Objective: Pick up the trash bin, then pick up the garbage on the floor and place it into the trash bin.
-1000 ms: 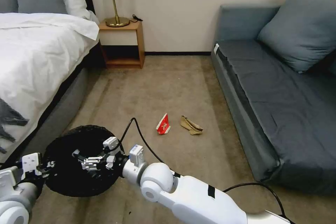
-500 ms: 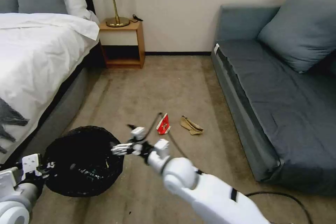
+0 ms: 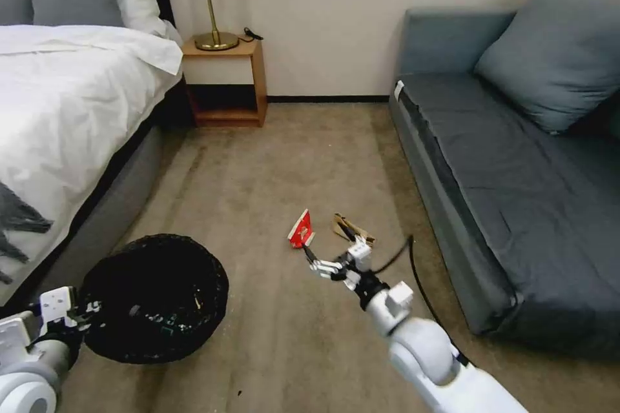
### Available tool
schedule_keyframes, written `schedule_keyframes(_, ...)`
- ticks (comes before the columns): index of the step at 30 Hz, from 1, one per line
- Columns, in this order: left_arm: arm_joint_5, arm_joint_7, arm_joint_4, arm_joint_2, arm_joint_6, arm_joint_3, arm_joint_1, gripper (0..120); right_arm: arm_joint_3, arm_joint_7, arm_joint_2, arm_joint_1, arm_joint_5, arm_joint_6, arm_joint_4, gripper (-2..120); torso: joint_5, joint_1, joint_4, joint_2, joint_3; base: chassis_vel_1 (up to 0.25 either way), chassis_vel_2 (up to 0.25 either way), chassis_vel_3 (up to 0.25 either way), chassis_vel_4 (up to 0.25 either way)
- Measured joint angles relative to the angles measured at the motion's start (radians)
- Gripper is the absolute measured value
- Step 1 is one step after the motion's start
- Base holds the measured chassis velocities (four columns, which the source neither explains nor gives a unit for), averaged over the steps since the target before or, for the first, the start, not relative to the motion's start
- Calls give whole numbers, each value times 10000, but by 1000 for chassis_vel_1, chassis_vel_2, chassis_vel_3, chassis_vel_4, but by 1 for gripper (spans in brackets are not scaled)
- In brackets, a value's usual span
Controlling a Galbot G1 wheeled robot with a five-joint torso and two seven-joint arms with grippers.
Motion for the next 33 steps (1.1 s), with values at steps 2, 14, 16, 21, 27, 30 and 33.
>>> schedule_keyframes(2,0,0,-6,-7,-8,-53,23,3,66,23,19,-99,6,92,-33,100,1,0,0,0,0,0,0,0,0)
schedule_keyframes(14,-7,13,-110,-96,-57,-42,134,3,60,209,51,-368,43,327,-418,100,-3,0,2,0,0,-80,81,89,-78)
schedule_keyframes(16,-4,15,-125,-103,-62,-26,130,3,38,215,39,-371,38,327,-465,100,0,0,2,0,0,-234,227,203,-211)
schedule_keyframes(21,-2,21,-126,-120,-70,-4,119,3,-10,218,-6,-375,18,312,-585,100,-1,0,2,0,1,-246,239,237,-233)
schedule_keyframes(27,-2,44,-41,-112,-98,-1,107,3,-126,219,-76,-299,-78,168,-844,100,-1,1,1,0,1,-276,262,285,-265)
schedule_keyframes(30,-6,62,-10,-97,-99,-18,98,3,-192,210,-143,-224,-138,-222,-1018,100,3,1,0,0,1,-273,275,280,-283)
schedule_keyframes(33,-7,66,30,-95,-102,-23,93,3,-234,214,-215,-117,-134,-604,-1208,100,-5,1,0,-1,3,-242,265,251,-257)
